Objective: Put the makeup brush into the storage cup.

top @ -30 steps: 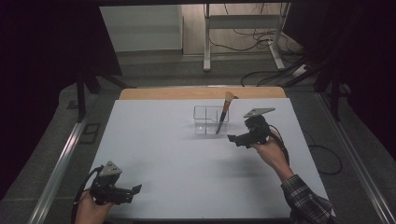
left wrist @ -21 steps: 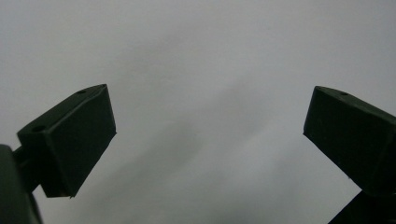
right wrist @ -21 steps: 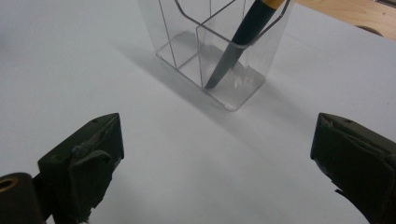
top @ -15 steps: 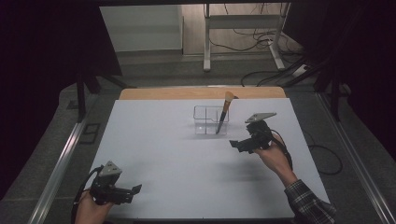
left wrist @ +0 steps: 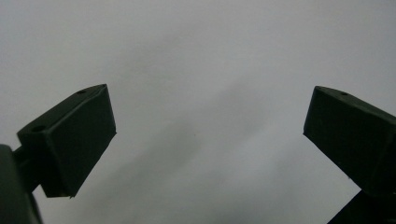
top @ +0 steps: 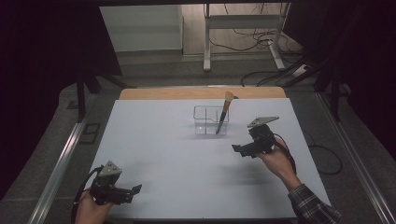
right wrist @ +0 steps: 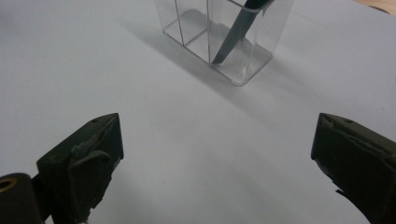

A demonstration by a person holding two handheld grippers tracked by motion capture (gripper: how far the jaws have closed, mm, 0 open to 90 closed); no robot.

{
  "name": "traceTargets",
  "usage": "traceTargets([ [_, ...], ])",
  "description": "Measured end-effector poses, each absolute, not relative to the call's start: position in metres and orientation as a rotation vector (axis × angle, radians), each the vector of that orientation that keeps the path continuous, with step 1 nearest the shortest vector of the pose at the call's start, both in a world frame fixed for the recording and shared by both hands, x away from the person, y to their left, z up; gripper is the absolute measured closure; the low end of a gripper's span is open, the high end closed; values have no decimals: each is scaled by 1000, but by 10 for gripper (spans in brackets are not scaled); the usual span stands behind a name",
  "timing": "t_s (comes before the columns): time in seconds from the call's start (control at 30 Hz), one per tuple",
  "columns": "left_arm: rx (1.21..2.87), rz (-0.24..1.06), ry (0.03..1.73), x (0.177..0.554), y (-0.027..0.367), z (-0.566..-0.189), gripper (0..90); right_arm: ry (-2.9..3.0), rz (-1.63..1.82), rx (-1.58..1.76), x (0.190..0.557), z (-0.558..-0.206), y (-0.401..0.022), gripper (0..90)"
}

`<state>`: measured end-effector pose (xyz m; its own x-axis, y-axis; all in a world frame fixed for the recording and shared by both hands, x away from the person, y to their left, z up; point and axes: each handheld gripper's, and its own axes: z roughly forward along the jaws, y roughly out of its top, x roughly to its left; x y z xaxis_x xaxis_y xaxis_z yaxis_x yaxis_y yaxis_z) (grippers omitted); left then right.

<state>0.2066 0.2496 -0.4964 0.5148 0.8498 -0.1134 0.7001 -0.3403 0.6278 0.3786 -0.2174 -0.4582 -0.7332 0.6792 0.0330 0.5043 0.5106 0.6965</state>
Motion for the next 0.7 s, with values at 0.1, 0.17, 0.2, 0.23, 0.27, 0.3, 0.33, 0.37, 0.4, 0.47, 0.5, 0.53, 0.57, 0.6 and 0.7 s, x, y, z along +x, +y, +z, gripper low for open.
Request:
traceTargets([
  [0.1, 2130, 310, 1259, 207, 249, -496, 29, 2511, 1034, 1001, 376, -459, -219, 25],
  [0.17, 2130, 311, 1259, 207, 249, -496, 29, 2513, 1038, 999, 375, -459, -219, 25],
  [0.2, 2132, 310, 1259, 207, 250, -496, 29, 2514, 1034, 1001, 374, -459, -220, 24],
  [0.23, 2131, 310, 1259, 207, 249, -496, 29, 2515, 1034, 995, 373, -459, -220, 24],
  [0.27, 2131, 310, 1259, 207, 249, -496, 29, 2515, 1032, 998, 372, -459, -221, 24],
  [0.3, 2132, 310, 1259, 207, 249, -496, 29, 2515, 1029, 996, 371, -459, -221, 24],
  [0.33, 2133, 309, 1258, 207, 249, -496, 29, 2517, 1029, 991, 370, -459, -222, 24],
  [0.37, 2133, 310, 1258, 207, 249, -496, 29, 2516, 1027, 994, 369, -459, -223, 24],
  [0.4, 2133, 310, 1258, 207, 249, -496, 29, 2515, 1025, 992, 368, -459, -223, 23],
  [0.47, 2133, 310, 1258, 207, 249, -496, 29, 2517, 1022, 992, 367, -459, -225, 22],
  [0.5, 2131, 309, 1259, 207, 249, -496, 29, 2517, 1024, 987, 366, -459, -226, 22],
  [0.53, 2133, 309, 1258, 207, 249, -496, 29, 2518, 1022, 985, 365, -459, -227, 22],
  [0.57, 2133, 309, 1258, 207, 249, -496, 29, 2521, 1021, 988, 364, -459, -228, 21],
  [0.6, 2134, 309, 1258, 207, 249, -496, 29, 2522, 1018, 990, 364, -459, -228, 19],
  [0.7, 2131, 310, 1260, 207, 249, -496, 29, 2528, 1010, 987, 361, -460, -231, 15],
])
